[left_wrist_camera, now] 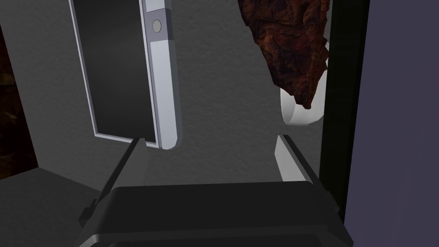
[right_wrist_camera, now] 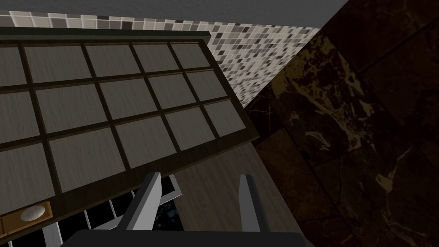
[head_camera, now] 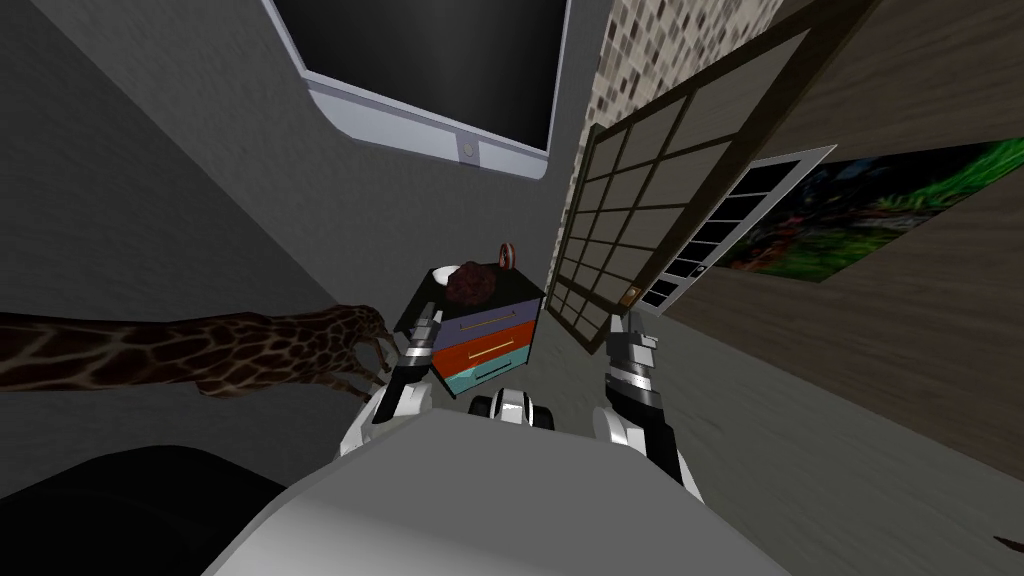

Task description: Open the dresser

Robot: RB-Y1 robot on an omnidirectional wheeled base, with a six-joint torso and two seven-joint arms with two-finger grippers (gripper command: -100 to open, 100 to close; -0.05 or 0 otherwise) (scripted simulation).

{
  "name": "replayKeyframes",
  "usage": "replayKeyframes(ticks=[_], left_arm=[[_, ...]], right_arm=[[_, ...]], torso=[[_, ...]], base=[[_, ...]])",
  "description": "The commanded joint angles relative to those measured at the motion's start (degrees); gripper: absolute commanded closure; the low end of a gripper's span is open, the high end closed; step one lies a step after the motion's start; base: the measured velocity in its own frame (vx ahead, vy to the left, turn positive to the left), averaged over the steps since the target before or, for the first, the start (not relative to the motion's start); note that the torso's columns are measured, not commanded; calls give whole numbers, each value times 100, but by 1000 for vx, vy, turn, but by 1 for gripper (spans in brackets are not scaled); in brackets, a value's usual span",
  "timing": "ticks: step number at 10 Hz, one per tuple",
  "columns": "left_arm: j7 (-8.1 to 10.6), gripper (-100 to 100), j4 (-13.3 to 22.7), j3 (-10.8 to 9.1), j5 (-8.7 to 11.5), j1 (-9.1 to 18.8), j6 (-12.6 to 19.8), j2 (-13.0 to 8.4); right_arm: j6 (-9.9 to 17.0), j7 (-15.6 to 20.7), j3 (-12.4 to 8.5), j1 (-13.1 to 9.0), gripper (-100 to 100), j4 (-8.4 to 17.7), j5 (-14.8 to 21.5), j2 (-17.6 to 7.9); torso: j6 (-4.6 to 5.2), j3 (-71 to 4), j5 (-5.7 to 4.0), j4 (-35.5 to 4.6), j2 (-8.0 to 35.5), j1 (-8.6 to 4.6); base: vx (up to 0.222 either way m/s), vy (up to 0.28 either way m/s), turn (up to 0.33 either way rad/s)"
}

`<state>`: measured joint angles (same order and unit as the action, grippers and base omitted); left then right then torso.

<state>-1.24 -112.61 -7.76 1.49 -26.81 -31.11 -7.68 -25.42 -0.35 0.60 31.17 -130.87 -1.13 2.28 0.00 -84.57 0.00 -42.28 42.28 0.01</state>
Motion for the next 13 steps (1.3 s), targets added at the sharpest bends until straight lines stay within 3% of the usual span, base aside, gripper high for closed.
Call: replayKeyframes(ticks=[1,13], left_arm=[[-5,-100,284,-47,25,42,-68,32],[-10,-100,1372,-224,120,223,-358,-108]], right_arm=[[0,0,0,0,0,0,0,0],[0,0,0,0,0,0,0,-1]], torso=[[2,1,2,3,-1,-1],[34,-30,66,78,-76,23]], base=[[30,-60,64],[22,-51,40]])
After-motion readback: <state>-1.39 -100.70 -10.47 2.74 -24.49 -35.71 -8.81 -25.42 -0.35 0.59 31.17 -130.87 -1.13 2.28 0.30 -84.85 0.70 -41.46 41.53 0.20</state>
